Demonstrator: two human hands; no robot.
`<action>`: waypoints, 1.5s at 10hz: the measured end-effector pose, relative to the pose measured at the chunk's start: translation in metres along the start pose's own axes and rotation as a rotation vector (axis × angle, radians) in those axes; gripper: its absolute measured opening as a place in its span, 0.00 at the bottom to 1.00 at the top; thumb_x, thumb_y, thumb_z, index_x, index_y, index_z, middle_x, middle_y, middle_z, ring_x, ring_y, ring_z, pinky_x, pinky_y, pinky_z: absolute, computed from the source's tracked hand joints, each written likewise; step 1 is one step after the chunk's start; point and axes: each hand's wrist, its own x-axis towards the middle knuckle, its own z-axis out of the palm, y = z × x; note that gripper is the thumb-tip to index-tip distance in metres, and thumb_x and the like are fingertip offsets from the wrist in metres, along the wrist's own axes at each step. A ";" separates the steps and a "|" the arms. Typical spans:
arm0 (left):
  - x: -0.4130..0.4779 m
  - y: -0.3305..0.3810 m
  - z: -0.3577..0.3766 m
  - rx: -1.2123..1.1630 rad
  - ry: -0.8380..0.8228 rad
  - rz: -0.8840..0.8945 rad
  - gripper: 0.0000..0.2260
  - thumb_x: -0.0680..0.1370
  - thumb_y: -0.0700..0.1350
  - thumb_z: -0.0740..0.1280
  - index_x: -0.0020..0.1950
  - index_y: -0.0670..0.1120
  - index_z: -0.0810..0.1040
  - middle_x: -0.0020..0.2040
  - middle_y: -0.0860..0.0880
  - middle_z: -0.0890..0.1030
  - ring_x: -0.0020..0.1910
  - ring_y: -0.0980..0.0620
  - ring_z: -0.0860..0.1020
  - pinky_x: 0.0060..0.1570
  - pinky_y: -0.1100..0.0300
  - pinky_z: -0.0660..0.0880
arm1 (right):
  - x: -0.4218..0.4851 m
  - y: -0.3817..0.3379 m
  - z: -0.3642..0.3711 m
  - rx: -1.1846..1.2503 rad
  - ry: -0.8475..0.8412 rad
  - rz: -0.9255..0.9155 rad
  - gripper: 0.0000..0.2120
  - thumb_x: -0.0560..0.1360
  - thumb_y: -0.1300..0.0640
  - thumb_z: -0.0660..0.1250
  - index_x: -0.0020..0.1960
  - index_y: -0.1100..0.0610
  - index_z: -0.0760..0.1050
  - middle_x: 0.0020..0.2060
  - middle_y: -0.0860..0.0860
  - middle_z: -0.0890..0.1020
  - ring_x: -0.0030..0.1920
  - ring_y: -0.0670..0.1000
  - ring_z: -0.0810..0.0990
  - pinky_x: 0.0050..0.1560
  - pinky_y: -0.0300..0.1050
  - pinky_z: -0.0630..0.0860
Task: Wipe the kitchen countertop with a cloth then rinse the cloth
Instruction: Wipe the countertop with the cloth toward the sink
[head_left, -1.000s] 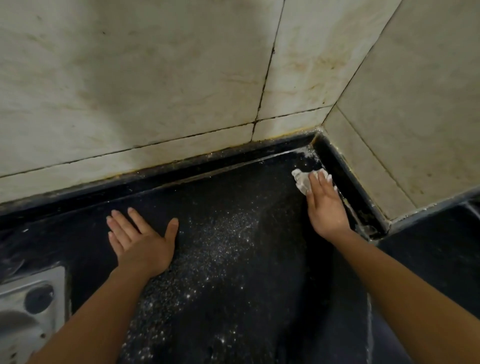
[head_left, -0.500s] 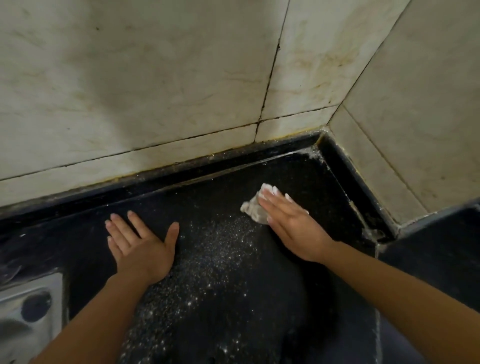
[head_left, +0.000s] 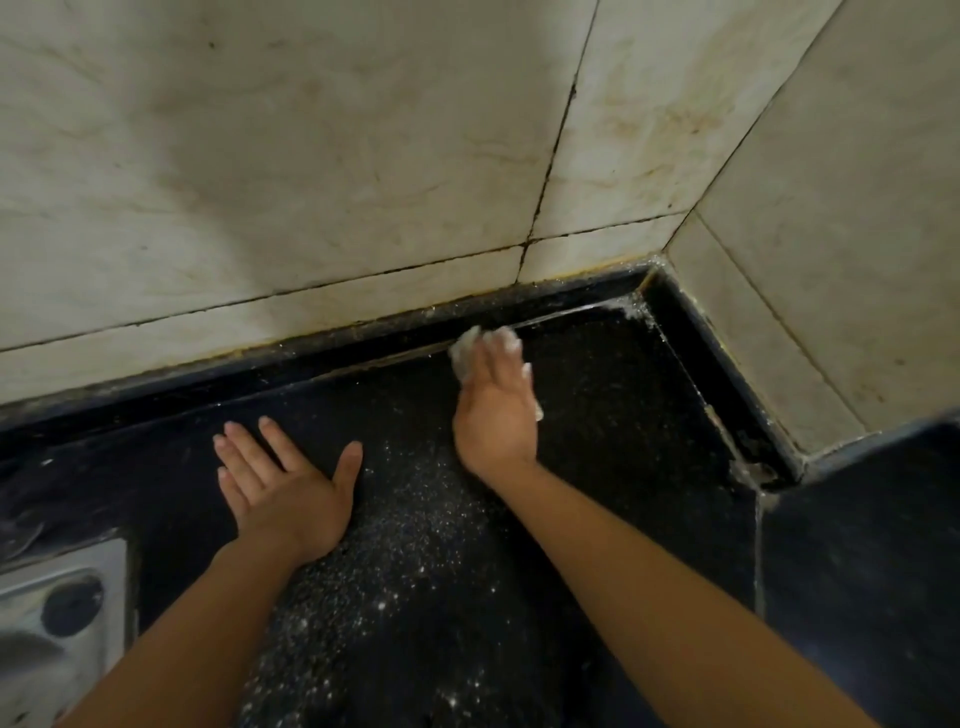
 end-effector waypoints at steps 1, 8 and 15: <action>-0.001 0.001 0.000 0.000 0.002 0.003 0.43 0.74 0.69 0.43 0.73 0.41 0.28 0.71 0.37 0.26 0.71 0.40 0.28 0.71 0.48 0.33 | -0.008 0.023 -0.018 0.131 -0.174 -0.311 0.28 0.81 0.60 0.55 0.77 0.54 0.49 0.77 0.49 0.48 0.76 0.48 0.43 0.73 0.41 0.37; -0.001 0.000 0.000 -0.004 -0.002 -0.010 0.43 0.74 0.70 0.43 0.73 0.41 0.28 0.72 0.38 0.26 0.71 0.41 0.27 0.71 0.48 0.33 | -0.088 0.049 -0.028 0.126 -0.299 -0.638 0.24 0.81 0.51 0.50 0.76 0.52 0.54 0.76 0.47 0.53 0.76 0.46 0.48 0.74 0.43 0.42; 0.004 -0.016 0.004 -0.118 0.018 0.058 0.40 0.76 0.69 0.42 0.74 0.44 0.30 0.71 0.42 0.25 0.71 0.45 0.26 0.70 0.51 0.31 | -0.132 0.057 -0.024 0.007 -0.336 -0.844 0.23 0.80 0.50 0.53 0.75 0.50 0.59 0.75 0.47 0.60 0.75 0.48 0.56 0.73 0.50 0.53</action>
